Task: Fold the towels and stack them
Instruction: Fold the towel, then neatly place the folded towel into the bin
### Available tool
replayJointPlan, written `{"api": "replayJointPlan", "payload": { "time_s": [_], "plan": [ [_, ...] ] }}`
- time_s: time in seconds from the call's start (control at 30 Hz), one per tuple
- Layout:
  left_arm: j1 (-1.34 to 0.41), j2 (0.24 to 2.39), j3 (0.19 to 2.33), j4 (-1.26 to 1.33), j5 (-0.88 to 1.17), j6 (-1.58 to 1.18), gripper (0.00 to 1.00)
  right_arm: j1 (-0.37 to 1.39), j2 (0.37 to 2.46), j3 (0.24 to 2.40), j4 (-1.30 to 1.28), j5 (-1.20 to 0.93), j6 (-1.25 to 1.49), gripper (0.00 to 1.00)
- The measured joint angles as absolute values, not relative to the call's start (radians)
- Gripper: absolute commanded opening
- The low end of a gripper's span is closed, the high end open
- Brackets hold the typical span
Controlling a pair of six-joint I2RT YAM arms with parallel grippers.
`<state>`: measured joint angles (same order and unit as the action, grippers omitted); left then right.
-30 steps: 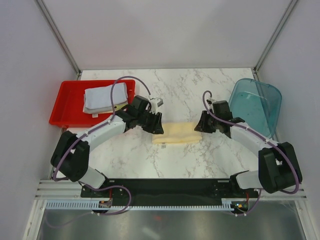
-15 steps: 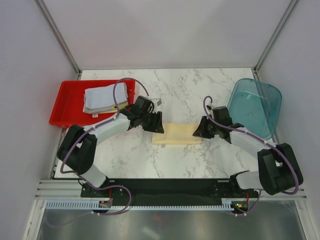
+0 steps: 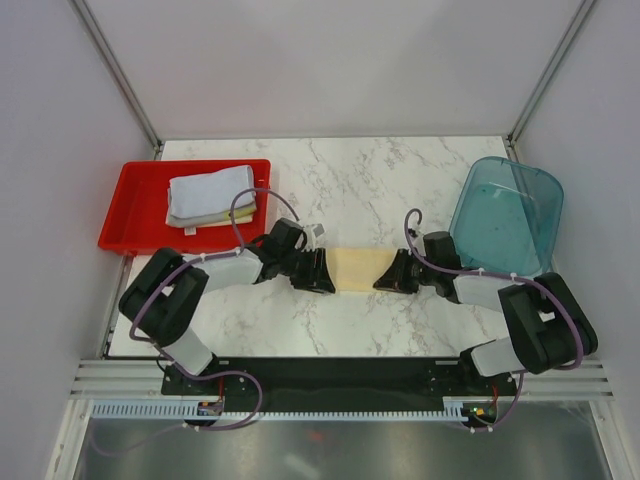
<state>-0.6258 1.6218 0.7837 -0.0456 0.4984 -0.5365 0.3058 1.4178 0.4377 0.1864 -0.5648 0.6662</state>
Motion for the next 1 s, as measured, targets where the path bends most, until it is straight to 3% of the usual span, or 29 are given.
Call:
{"api": "replayJointPlan", "payload": {
  "time_s": [0.43, 0.87, 1.0],
  "plan": [
    [-0.625, 1.621, 0.818, -0.116, 0.443, -0.547, 0.52, 0.304, 1.370, 0.445, 0.130, -0.573, 0.609, 0.24],
    [-0.522, 1.567, 0.883, -0.242, 0.344, -0.524, 0.55, 0.260, 1.314, 0.479, -0.017, -0.384, 0.495, 0.23],
    [-0.517, 1.598, 0.883, -0.254, 0.328, -0.524, 0.65, 0.257, 1.314, 0.478, -0.025, -0.364, 0.477, 0.24]
  ]
}}
